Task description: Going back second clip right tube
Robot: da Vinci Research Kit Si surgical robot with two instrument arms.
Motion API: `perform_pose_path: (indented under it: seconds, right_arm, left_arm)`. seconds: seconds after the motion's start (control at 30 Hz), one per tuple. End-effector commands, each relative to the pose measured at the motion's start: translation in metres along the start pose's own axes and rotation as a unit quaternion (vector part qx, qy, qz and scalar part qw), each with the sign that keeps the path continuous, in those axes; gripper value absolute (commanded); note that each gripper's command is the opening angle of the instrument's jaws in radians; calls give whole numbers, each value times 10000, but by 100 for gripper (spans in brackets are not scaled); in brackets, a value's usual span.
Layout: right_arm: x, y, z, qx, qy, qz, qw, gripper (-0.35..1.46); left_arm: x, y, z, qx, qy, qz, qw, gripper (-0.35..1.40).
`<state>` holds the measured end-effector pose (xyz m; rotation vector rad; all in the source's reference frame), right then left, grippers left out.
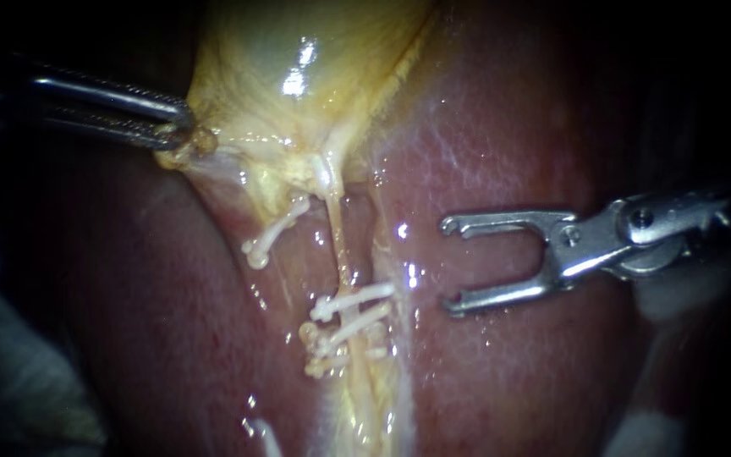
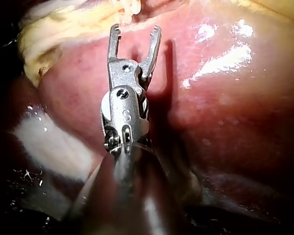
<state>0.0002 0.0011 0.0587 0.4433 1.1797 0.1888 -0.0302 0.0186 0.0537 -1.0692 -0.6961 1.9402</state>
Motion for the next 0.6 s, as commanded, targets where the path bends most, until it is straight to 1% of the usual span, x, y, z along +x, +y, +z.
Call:
perform_pose_path:
  seconds: [0.03,0.13,0.27,0.33,0.4,0.6]
  right_arm:
    - [1,0,0,1,1,3,10000,50]
    - [1,0,0,3,-1,-27,10000,50]
    - [1,-1,0,4,-1,-27,10000,50]
    - [1,-1,0,4,-1,-27,10000,50]
    - [1,-1,0,4,-1,-27,10000,50]
    - [2,-1,0,4,-1,-27,10000,50]
  left_arm:
    - [-3,-2,5,18,18,9,10000,-35]
    - [-11,-10,23,-4,-26,40,10000,-35]
    - [-18,-16,50,-3,-109,71,9999,-35]
    - [-21,-18,58,-9,-129,83,9999,-35]
    - [-22,-19,61,-5,-128,90,9999,-35]
    - [-20,-19,57,-21,-135,116,9998,-35]
